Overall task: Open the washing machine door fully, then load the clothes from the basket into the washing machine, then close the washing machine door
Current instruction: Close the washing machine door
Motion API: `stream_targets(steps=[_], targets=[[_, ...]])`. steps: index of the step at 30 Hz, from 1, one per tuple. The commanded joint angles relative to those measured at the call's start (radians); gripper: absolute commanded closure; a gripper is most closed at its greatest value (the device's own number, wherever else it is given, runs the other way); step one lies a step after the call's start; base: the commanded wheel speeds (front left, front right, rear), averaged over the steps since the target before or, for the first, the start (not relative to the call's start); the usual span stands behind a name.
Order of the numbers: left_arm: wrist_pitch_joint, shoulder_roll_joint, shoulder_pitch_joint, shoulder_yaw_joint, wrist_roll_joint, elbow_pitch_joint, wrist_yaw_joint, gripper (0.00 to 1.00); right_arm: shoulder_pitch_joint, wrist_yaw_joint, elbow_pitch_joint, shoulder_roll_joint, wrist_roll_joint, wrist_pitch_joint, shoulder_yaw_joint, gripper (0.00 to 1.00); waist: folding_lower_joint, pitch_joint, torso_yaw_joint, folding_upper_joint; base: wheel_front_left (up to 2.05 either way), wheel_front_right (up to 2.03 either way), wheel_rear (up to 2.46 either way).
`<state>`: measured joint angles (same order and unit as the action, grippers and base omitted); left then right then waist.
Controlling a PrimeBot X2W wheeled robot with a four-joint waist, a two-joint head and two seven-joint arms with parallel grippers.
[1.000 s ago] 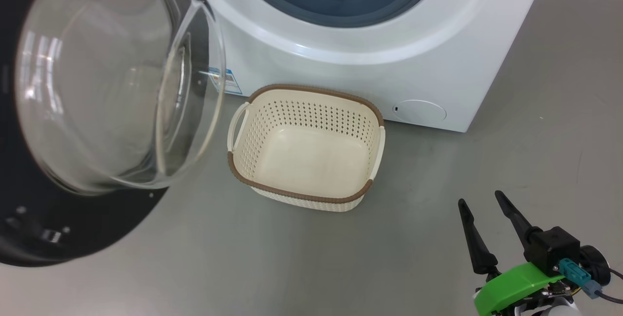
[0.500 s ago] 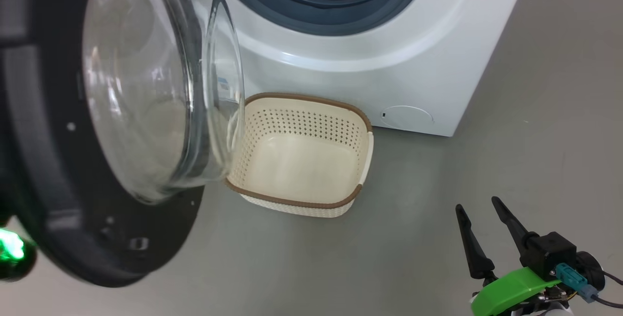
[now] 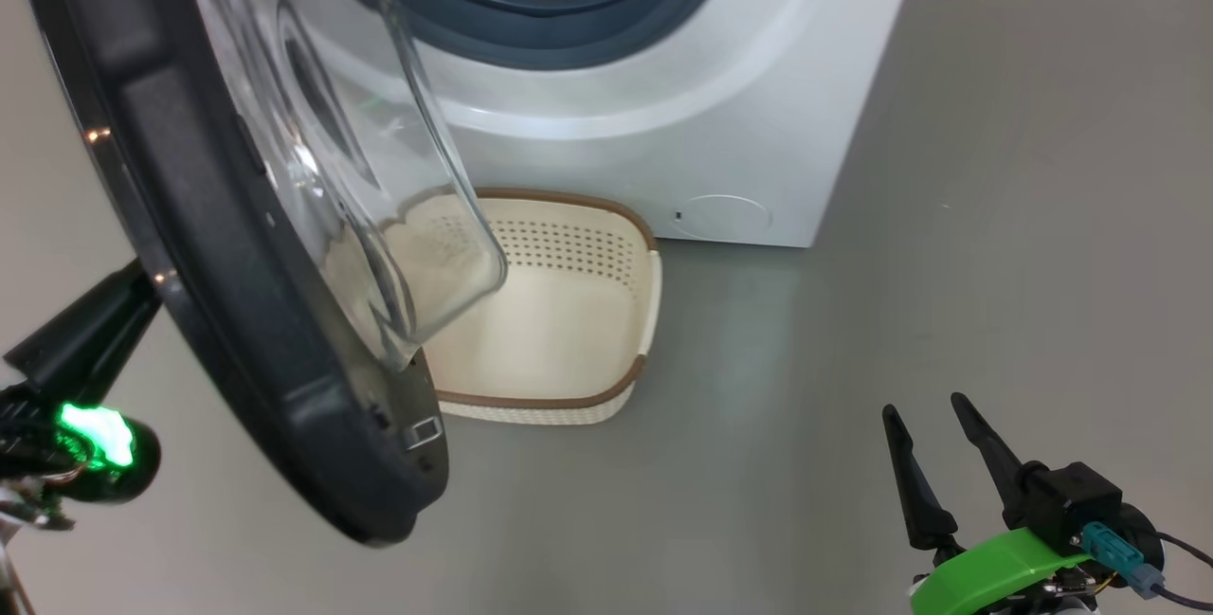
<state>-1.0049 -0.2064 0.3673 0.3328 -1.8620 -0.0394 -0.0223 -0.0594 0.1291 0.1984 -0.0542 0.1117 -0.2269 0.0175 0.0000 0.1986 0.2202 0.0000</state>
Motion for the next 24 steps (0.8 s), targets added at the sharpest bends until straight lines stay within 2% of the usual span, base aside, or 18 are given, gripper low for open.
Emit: stream_targets(steps=[1,13,24], targets=[[0.007,-0.017,0.043,0.013,0.005,0.043,0.001,1.0,-0.027,0.002,-0.013,0.004,0.019,-0.016,-0.029,0.0,0.0,0.013,-0.048,0.0,0.0,0.0,0.0],[0.07,0.027,0.132,-0.017,0.049,0.017,0.031,1.0,-0.046,0.002,0.02,0.004,0.06,-0.033,-0.04,0.0,0.0,0.036,-0.157,0.0,0.0,0.0,0.0],[0.111,0.038,0.188,-0.03,0.095,-0.047,0.062,1.0,-0.052,0.002,0.004,0.004,0.081,-0.035,-0.039,0.0,0.0,0.05,-0.226,0.0,0.0,0.0,0.0]])
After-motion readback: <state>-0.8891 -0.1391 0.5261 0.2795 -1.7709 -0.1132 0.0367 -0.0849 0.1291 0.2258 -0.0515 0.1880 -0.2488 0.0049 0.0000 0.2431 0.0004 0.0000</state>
